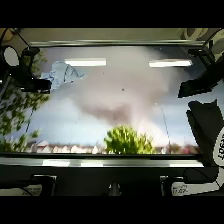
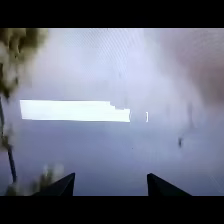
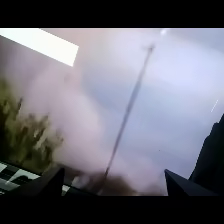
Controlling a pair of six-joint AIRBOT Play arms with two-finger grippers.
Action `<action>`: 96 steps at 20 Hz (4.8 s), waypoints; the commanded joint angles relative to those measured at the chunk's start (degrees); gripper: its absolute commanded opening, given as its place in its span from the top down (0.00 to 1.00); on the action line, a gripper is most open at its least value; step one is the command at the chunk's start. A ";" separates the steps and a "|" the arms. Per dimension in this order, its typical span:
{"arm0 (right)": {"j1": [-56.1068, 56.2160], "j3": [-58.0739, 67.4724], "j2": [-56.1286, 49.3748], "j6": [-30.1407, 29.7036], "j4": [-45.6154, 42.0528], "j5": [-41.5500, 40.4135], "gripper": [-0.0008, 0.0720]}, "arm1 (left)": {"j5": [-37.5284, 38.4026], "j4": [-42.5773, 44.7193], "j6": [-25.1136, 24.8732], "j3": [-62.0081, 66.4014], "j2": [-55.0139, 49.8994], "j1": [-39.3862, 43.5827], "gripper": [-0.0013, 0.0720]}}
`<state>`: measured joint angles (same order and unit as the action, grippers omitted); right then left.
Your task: Fold the shirts.
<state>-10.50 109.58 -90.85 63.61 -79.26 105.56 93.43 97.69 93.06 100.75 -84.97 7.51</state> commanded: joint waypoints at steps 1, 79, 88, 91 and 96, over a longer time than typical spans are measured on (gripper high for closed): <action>0.00 0.07 -0.02 0.02 0.02 0.35 0.05 | -0.02 0.00 0.00 -0.02 -0.04 -0.04 0.24; 7.98 -91.73 34.12 -13.84 35.98 -36.52 0.13 | -42.27 -16.24 9.01 -52.02 27.96 27.34 0.95; 25.66 -91.45 33.11 -13.27 50.18 -53.16 0.96 | -42.12 -15.19 8.96 -51.39 28.39 27.23 0.95; 24.26 -84.67 33.73 -21.40 48.68 -46.03 0.96 | -40.50 -11.30 8.90 -44.85 29.46 26.40 0.95; 8.11 -52.33 41.86 -22.97 41.09 -36.44 0.96 | -33.09 -6.91 0.31 -18.21 34.71 24.74 0.95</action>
<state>5.41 40.66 -52.97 42.89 -35.05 63.48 56.05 87.50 97.93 69.21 -52.82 33.01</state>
